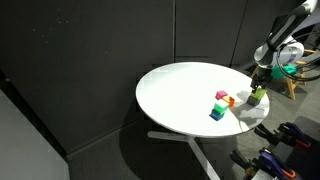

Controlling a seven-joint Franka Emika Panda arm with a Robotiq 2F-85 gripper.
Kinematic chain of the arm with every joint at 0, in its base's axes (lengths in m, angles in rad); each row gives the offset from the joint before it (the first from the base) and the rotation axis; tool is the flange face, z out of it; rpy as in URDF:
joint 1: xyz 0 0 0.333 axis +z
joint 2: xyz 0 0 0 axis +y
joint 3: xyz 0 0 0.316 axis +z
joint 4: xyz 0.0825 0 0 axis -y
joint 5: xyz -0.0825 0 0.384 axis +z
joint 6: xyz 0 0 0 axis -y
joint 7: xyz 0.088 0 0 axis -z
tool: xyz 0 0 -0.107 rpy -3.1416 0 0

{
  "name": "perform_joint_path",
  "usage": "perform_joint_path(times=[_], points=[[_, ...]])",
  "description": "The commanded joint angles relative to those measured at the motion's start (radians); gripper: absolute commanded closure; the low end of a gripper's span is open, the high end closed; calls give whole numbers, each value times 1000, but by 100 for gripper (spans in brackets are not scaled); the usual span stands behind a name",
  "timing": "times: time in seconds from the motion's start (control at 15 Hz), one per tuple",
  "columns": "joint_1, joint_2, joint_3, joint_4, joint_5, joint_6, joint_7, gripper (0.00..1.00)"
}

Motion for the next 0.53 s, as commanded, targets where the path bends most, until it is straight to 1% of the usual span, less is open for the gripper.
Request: perform_joint_path(times=[0.0,0.13,0.2,0.47], points=[[-23,21,18,23,15,8,-27,46],[-22,24,18,25,15,3,-23,64],[-22,20,18,26,16,-3,-23,68],[-20,-5,18,13,14,-7,-25,72]])
